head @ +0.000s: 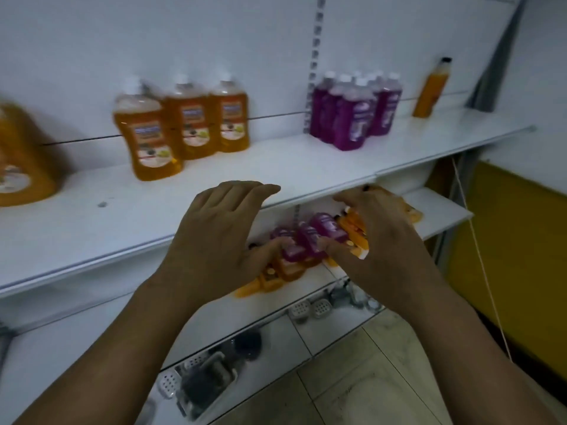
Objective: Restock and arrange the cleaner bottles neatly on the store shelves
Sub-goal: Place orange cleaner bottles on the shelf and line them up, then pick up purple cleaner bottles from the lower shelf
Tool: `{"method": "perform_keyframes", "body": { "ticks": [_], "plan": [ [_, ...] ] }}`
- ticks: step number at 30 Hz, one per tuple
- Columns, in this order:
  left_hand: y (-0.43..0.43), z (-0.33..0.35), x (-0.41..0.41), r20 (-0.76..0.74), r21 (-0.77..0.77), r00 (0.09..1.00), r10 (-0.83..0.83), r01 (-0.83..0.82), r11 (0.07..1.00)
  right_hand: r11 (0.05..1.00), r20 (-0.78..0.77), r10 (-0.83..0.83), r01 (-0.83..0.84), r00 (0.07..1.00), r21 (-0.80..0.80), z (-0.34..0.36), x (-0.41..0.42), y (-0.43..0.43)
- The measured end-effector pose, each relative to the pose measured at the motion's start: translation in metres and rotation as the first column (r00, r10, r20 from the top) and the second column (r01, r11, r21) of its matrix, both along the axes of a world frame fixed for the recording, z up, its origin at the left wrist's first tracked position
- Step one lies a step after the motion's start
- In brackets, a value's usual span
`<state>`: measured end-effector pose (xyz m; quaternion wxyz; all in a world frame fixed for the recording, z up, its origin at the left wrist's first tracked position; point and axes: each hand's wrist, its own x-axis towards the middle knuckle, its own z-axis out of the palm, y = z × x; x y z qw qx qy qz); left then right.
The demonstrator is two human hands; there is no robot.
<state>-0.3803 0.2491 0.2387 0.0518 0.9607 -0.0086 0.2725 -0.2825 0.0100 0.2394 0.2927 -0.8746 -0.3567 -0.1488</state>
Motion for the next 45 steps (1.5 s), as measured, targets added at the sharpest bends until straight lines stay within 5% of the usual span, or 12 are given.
{"method": "perform_keyframes", "body": {
  "ticks": [8,16,22,26,30,41,45],
  "plan": [
    [-0.1,-0.027,0.069,-0.127,0.019,0.99,-0.055,0.058,0.998,0.983,0.011,-0.06,0.061,0.998,-0.175,-0.035,0.071,-0.105],
    [-0.109,-0.102,0.152,-0.311,-0.067,0.95,-0.031,0.011,0.998,0.979,-0.13,-0.034,0.007,0.991,-0.203,-0.086,0.172,-0.104],
    [-0.065,-0.171,0.217,-0.505,-0.371,0.863,-0.001,-0.216,0.903,0.992,-0.347,-0.006,-0.038,0.938,-0.12,-0.138,0.253,-0.081],
    [-0.036,-0.207,0.25,-0.585,-0.41,0.806,0.092,-0.392,0.823,0.999,-0.489,-0.003,-0.022,0.873,-0.044,-0.172,0.296,-0.062],
    [-0.027,-0.234,0.278,-0.653,-0.496,0.747,0.123,-0.544,0.677,0.998,-0.693,-0.037,0.058,0.72,0.007,-0.216,0.344,-0.035],
    [-0.025,-0.318,0.324,-0.535,-0.784,0.771,0.345,-0.605,0.136,1.0,-0.802,0.02,0.006,0.597,0.03,-0.328,0.421,0.025],
    [-0.029,-0.315,0.319,-0.502,-0.85,0.8,0.329,-0.526,-0.021,1.0,-0.913,0.029,-0.002,0.408,0.03,-0.327,0.433,0.017]
  ]
}}
